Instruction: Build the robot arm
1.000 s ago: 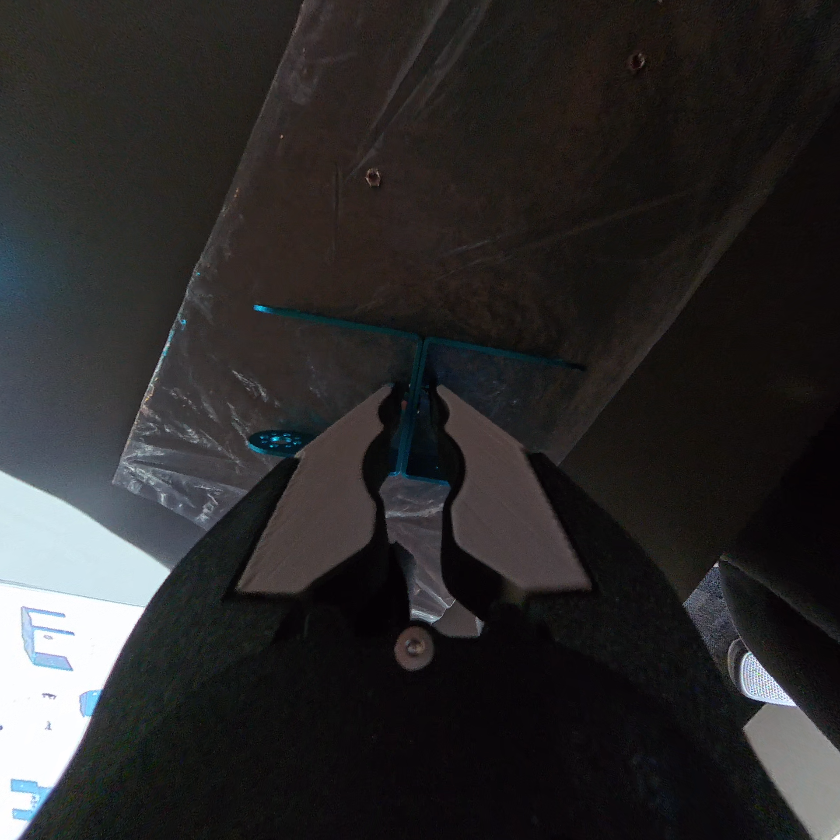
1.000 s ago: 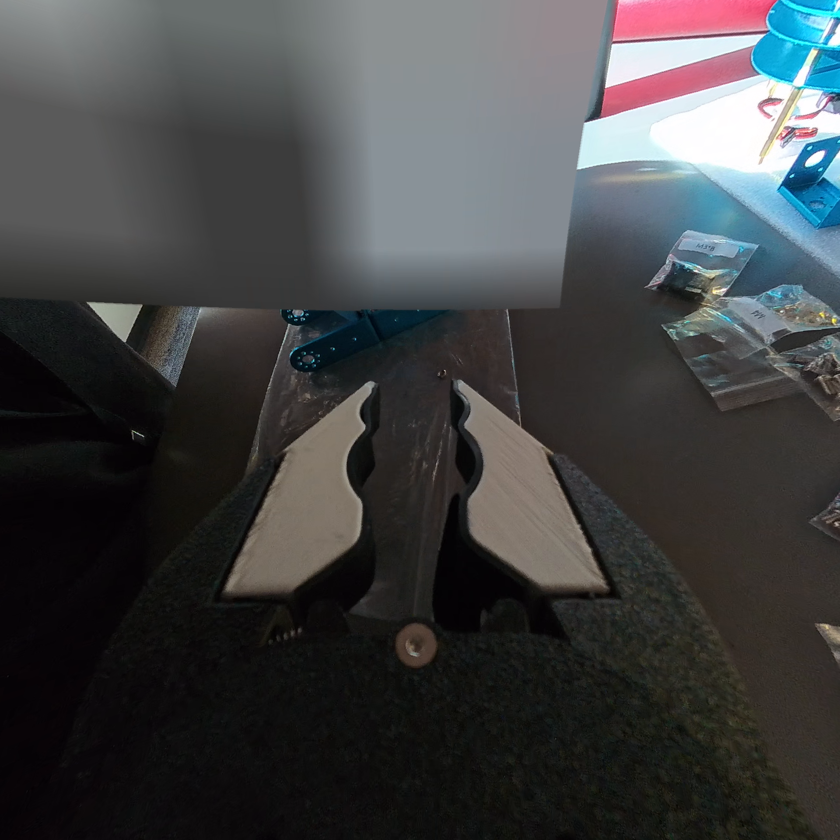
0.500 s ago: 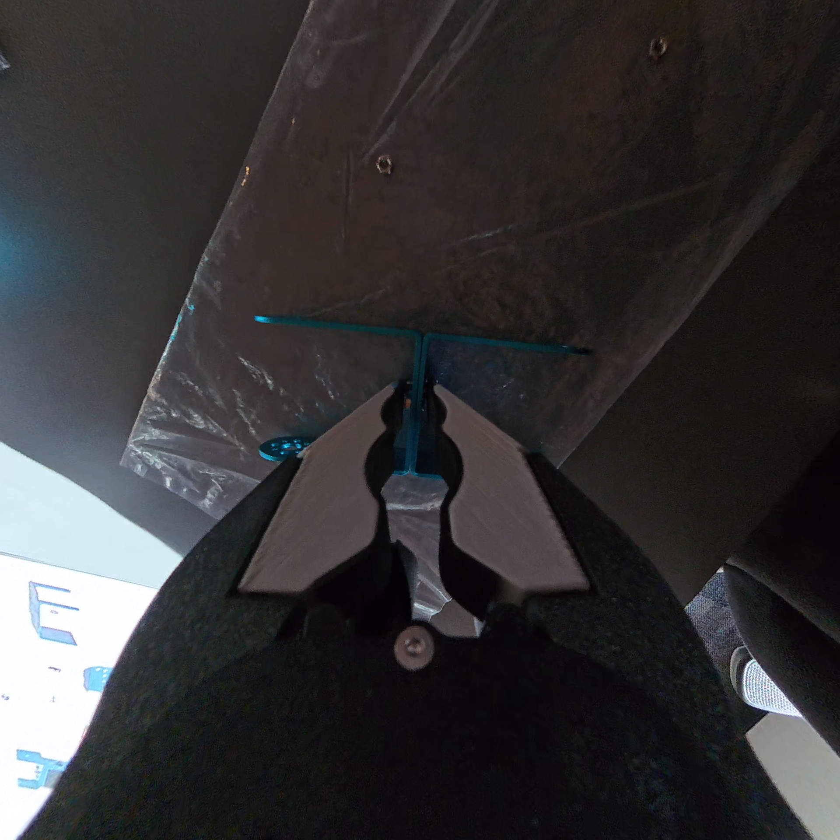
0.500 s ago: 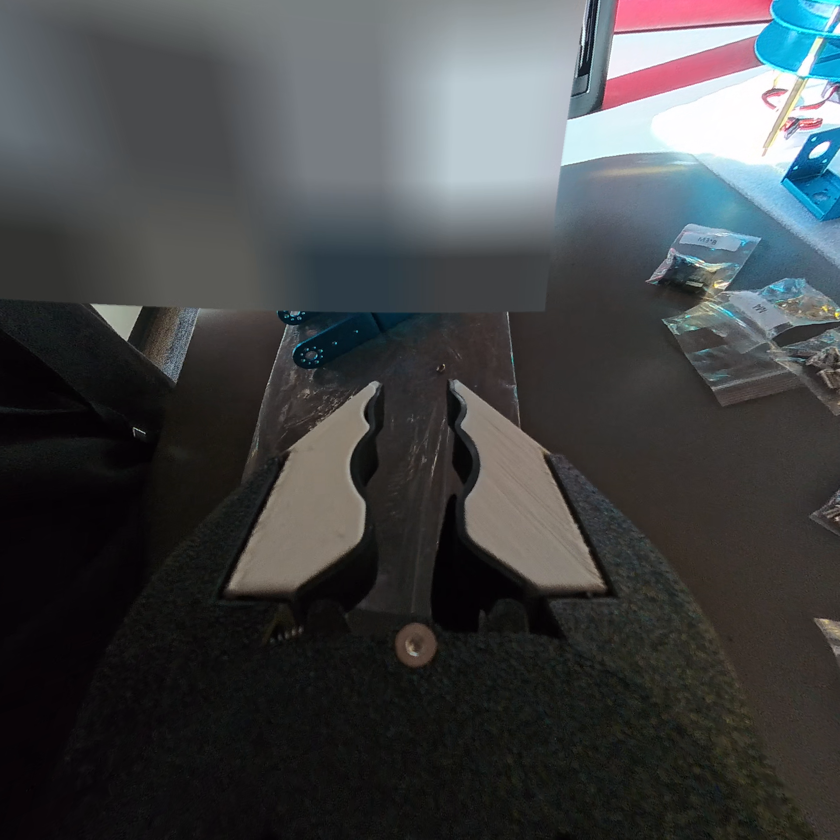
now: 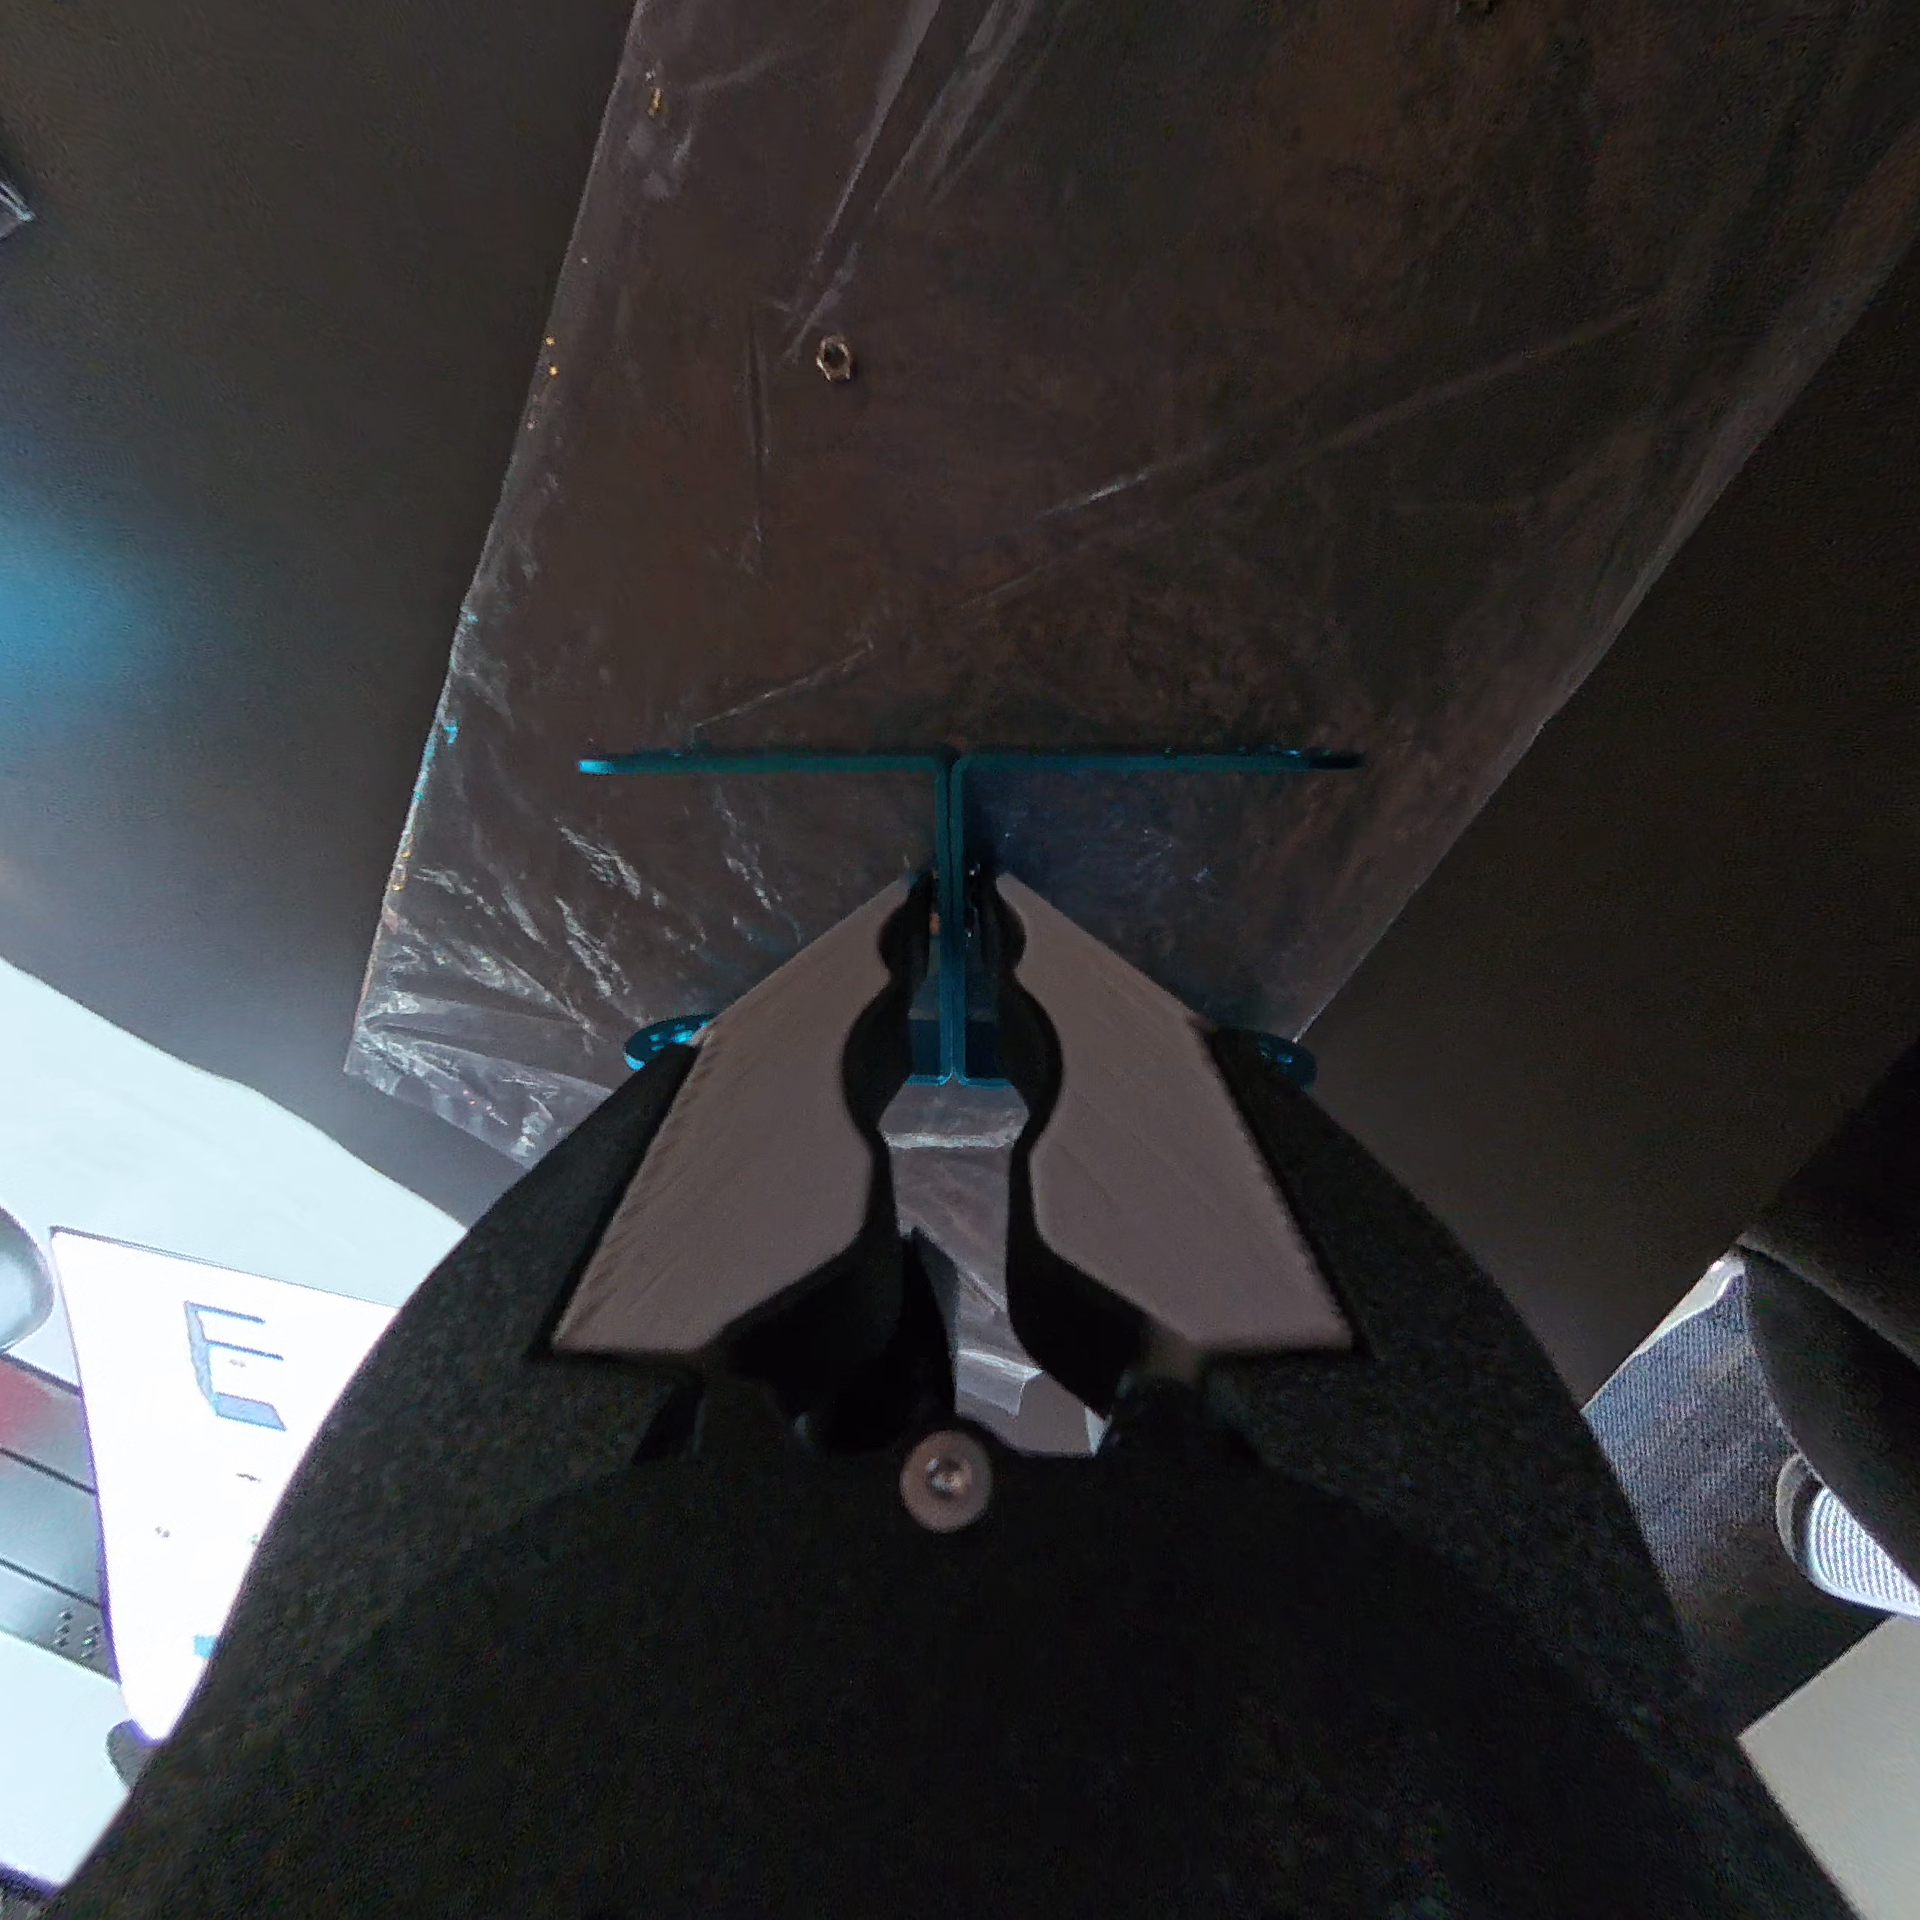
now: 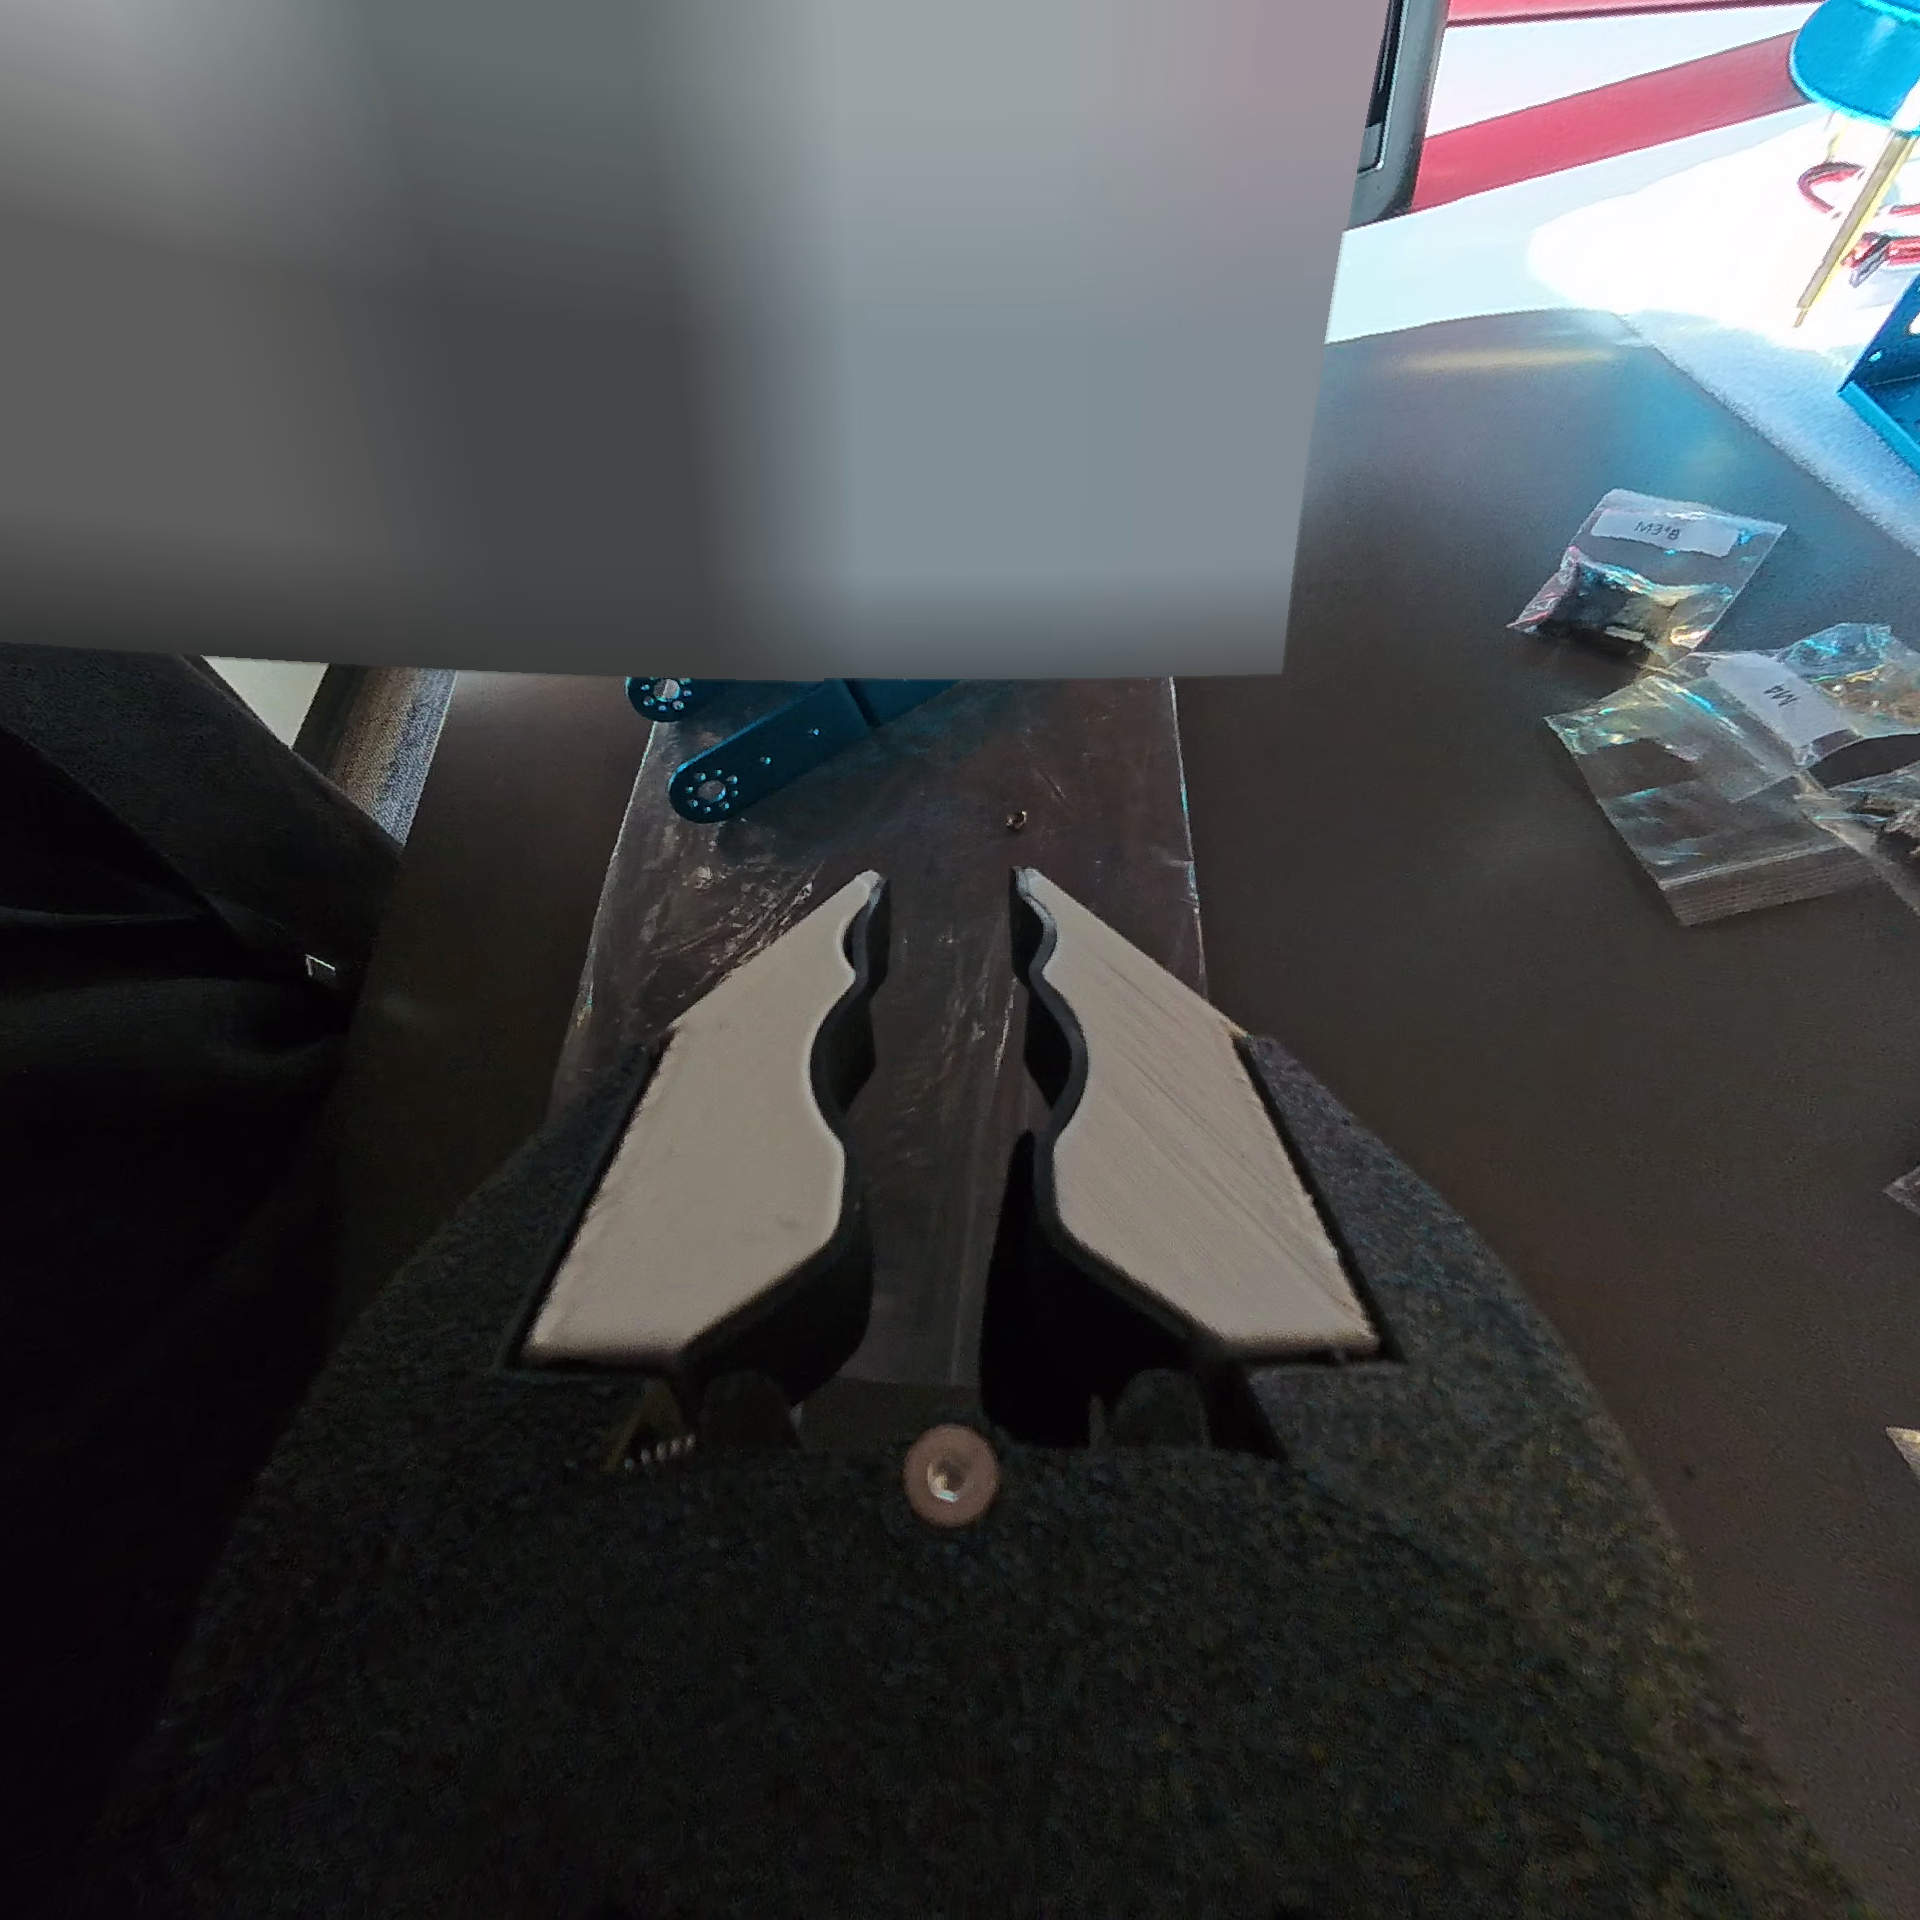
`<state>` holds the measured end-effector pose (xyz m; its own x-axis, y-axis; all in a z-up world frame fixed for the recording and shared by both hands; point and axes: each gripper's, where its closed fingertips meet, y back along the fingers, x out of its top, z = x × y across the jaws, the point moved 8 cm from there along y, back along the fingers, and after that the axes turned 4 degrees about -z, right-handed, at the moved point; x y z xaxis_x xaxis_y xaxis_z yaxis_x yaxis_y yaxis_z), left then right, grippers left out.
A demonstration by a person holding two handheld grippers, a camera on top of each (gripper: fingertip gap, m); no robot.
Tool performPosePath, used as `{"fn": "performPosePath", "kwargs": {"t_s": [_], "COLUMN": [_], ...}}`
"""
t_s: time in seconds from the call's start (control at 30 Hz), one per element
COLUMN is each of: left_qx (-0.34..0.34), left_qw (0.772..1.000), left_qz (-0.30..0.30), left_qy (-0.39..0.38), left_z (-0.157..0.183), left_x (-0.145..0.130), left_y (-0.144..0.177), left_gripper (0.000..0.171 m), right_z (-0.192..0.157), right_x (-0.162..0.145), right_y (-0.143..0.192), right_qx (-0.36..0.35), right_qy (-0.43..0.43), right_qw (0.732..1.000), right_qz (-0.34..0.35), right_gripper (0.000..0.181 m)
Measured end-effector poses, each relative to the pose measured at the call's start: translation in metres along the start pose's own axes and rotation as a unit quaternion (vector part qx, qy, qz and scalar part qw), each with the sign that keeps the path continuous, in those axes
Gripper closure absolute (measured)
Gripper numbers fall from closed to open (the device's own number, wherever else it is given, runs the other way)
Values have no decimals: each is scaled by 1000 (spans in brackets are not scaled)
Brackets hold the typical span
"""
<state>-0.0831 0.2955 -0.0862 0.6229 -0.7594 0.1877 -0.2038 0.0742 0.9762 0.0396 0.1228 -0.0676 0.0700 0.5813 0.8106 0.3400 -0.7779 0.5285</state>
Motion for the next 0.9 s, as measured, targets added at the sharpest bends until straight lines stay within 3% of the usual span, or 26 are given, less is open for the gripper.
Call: {"fn": "performPosePath", "kwargs": {"t_s": [0.4, 0.53, 0.9], "left_qx": [18, 44, 27], "left_qw": [999, 998, 998], "left_qz": [-26, -36, -45], "left_qy": [16, 29, 20], "left_z": [-2, -5, -1], "left_x": [0, -2, -4], "left_y": [1, 2, 2], "left_gripper": [161, 146, 162], "right_z": [-1, -1, -2], "right_x": [-1, -2, -3], "right_y": [-1, -3, -4], "right_qx": [1, 4, 5], "right_qy": [2, 2, 4], "right_qw": [1000, 1000, 1000], "right_qz": [-9, -12, -20], "right_gripper": [160, 160, 160]}}
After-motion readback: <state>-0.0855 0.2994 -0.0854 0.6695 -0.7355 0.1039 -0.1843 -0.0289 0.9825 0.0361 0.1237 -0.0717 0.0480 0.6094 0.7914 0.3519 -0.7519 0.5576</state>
